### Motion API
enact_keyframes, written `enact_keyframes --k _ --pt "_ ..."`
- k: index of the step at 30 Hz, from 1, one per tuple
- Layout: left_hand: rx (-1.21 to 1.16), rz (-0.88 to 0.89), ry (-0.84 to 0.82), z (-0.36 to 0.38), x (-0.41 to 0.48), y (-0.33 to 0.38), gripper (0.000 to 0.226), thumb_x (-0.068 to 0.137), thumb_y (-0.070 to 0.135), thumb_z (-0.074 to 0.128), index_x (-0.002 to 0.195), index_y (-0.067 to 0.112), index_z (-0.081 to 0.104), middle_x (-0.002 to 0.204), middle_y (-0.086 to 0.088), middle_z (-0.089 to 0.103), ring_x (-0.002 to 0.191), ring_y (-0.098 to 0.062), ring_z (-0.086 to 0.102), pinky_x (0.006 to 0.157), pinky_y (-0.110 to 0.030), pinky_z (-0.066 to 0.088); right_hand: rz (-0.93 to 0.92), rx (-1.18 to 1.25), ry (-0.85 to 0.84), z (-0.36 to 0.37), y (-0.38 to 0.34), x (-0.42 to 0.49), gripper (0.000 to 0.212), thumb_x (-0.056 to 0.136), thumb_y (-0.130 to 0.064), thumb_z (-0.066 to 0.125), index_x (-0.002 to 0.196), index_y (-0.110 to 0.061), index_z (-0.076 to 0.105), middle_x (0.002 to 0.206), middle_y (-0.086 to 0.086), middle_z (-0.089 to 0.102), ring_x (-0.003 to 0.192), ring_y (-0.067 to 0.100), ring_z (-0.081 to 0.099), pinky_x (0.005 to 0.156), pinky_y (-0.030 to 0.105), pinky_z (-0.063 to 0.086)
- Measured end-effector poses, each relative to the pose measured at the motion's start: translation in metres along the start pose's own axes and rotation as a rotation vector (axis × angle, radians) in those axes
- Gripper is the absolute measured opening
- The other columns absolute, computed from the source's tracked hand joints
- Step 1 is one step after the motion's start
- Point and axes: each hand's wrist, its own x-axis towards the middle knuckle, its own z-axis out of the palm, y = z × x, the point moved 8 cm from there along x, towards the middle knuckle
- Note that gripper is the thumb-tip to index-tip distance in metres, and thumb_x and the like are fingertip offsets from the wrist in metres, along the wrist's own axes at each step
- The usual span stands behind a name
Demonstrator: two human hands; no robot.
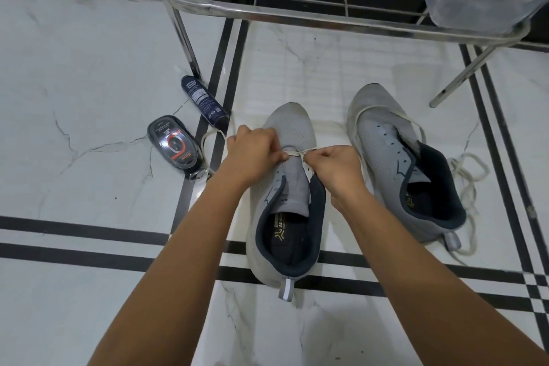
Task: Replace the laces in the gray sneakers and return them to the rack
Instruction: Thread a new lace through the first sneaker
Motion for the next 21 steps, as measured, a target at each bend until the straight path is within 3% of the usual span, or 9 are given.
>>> enact_keyframes --k 3,7,9,11,14,17,21 --pt "-0.162 -0.085 -0.050 -0.002 -0.003 -0.021 0.020 0.087 0.039 0.060 0.084 0.020 0.054 0.083 0.003 0.055 0.105 -0.027 0.052 0.091 -0.038 0.037 -0.003 -0.002 -0.006 -0.004 0.001 0.002 0.032 0.079 -0.007 0.066 0.049 -0.012 0.055 0.033 -0.013 0.040 0.039 0.005 0.036 0.049 0.020 0.033" --pt "-0.254 -0.169 0.066 -0.021 -0.017 -0.063 0.020 0.088 0.035 0.060 0.077 0.020 0.052 0.079 0.001 0.055 0.093 -0.028 0.058 0.082 -0.037 0.045 0.003 -0.015 -0.004 -0.005 0.003 0.003 0.027 0.079 -0.007 0.065 0.054 -0.009 0.055 0.028 -0.015 0.036 0.031 0.002 0.033 0.041 0.016 0.030" --pt "-0.258 -0.133 0.073 -0.020 -0.017 -0.061 0.018 0.086 0.036 0.063 0.090 0.019 0.058 0.090 0.002 0.058 0.099 -0.025 0.057 0.088 -0.041 0.045 0.003 -0.024 -0.008 -0.003 0.002 0.002 0.025 0.079 -0.007 0.064 0.056 -0.008 0.056 0.029 -0.015 0.037 0.032 0.002 0.033 0.043 0.018 0.031" --pt "-0.248 -0.072 0.038 -0.013 -0.014 -0.043 0.037 0.081 0.038 0.068 0.112 0.020 0.058 0.111 0.002 0.058 0.110 -0.021 0.052 0.097 -0.046 0.040 0.008 -0.028 -0.012 -0.002 0.001 0.001 0.025 0.079 -0.007 0.064 0.056 -0.009 0.055 0.032 -0.014 0.038 0.032 0.002 0.033 0.043 0.018 0.031" --pt "-0.376 -0.057 0.088 -0.015 -0.012 -0.029 0.054 0.077 0.030 0.074 0.125 0.020 0.052 0.122 0.002 0.054 0.112 -0.016 0.050 0.097 -0.037 0.040 0.016 -0.024 -0.017 -0.003 0.001 -0.001 0.026 0.079 -0.005 0.063 0.055 -0.008 0.055 0.031 -0.014 0.036 0.031 0.002 0.032 0.040 0.016 0.029" --pt "-0.489 -0.065 0.139 -0.010 -0.014 -0.027 0.045 0.076 0.029 0.075 0.116 0.019 0.058 0.114 0.002 0.056 0.102 -0.012 0.052 0.088 -0.028 0.042 0.017 -0.031 -0.025 -0.003 -0.001 -0.003 0.031 0.079 -0.004 0.062 0.051 -0.014 0.053 0.032 -0.014 0.041 0.039 0.004 0.035 0.044 0.019 0.031" --pt "-0.325 -0.050 0.114 -0.002 -0.006 -0.014 0.023 0.074 0.039 0.073 0.087 0.025 0.060 0.095 0.006 0.057 0.106 -0.023 0.052 0.095 -0.045 0.042 0.013 -0.030 -0.029 -0.002 -0.004 -0.003 0.027 0.080 -0.006 0.063 0.055 -0.013 0.057 0.049 -0.002 0.047 0.046 0.009 0.038 0.048 0.021 0.033"
